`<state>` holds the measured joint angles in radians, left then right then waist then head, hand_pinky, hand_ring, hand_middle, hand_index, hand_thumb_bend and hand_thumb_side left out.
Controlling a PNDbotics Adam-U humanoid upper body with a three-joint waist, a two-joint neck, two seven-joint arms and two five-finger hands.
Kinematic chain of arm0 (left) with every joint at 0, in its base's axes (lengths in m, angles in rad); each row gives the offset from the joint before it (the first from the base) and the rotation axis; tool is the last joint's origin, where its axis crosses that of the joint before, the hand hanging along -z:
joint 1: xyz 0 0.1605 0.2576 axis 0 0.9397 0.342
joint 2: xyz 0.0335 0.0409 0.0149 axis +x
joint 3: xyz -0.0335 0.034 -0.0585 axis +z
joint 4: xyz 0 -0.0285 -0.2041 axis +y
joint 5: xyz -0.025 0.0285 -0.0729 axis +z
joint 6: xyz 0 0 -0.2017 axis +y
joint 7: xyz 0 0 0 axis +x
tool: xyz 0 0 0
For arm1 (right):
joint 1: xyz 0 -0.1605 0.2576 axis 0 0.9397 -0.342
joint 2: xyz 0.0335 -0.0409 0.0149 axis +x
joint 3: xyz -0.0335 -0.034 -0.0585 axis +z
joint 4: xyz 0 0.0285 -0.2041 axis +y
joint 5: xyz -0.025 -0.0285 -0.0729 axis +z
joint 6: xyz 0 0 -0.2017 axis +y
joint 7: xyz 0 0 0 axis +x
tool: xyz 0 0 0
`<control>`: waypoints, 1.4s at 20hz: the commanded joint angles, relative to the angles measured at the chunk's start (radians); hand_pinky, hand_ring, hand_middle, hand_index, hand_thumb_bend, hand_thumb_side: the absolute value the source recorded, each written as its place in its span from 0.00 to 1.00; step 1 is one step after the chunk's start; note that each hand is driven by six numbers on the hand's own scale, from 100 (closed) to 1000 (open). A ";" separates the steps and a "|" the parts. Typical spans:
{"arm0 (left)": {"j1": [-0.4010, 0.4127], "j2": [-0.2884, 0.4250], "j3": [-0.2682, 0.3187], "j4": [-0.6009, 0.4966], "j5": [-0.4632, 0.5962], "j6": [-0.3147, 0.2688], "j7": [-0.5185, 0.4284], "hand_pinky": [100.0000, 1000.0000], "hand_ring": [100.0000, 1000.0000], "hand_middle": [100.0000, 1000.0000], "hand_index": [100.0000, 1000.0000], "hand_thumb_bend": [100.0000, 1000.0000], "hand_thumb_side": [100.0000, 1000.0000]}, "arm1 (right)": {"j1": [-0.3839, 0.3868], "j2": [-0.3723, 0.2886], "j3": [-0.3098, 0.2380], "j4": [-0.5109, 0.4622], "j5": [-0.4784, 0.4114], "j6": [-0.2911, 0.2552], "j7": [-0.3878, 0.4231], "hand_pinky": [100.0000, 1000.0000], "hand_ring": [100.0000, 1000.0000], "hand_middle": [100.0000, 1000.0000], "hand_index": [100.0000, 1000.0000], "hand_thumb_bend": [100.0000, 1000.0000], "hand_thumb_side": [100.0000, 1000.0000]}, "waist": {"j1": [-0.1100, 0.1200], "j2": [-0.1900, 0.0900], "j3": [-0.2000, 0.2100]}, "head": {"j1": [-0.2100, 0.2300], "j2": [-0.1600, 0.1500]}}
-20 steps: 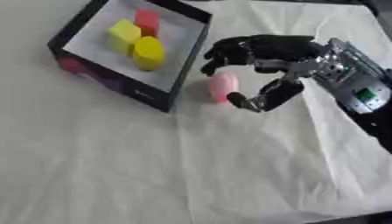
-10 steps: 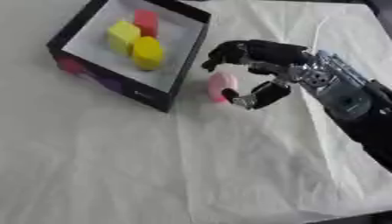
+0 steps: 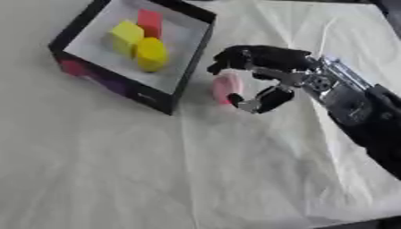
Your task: Pick up objects on the table and place them in the box.
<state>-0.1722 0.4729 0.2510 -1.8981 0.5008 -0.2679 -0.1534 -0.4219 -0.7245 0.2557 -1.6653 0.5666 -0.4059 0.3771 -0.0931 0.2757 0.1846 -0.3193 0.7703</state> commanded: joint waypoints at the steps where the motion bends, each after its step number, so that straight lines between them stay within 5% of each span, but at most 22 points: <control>1: -0.003 0.012 0.007 -0.008 -0.003 0.000 -0.005 0.74 0.61 0.59 0.71 0.00 0.53 | -0.009 -0.013 -0.016 0.017 0.032 -0.002 -0.017 1.00 0.95 0.75 0.93 0.00 0.23 | 0.021 -0.016 0.001 | -0.004 -0.010; 20: -0.005 0.008 0.004 -0.005 0.001 -0.002 -0.024 0.74 0.62 0.60 0.71 0.00 0.53 | -0.032 0.012 -0.025 0.202 0.234 -0.075 -0.104 0.98 0.95 0.77 0.93 0.00 0.37 | 0.026 -0.008 0.005 | -0.010 -0.018; 28: -0.007 0.004 0.002 -0.005 0.003 -0.001 -0.030 0.74 0.62 0.60 0.71 0.00 0.53 | -0.060 0.031 -0.014 0.263 0.254 -0.082 -0.147 0.95 0.91 0.63 0.85 0.00 0.34 | 0.027 -0.005 0.011 | -0.007 -0.014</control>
<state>-0.1724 0.4639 0.2506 -1.8926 0.5012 -0.2679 -0.1796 -0.4756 -0.6766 0.2411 -1.4139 0.8134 -0.4895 0.2375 -0.0848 0.2769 0.1951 -0.3267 0.7620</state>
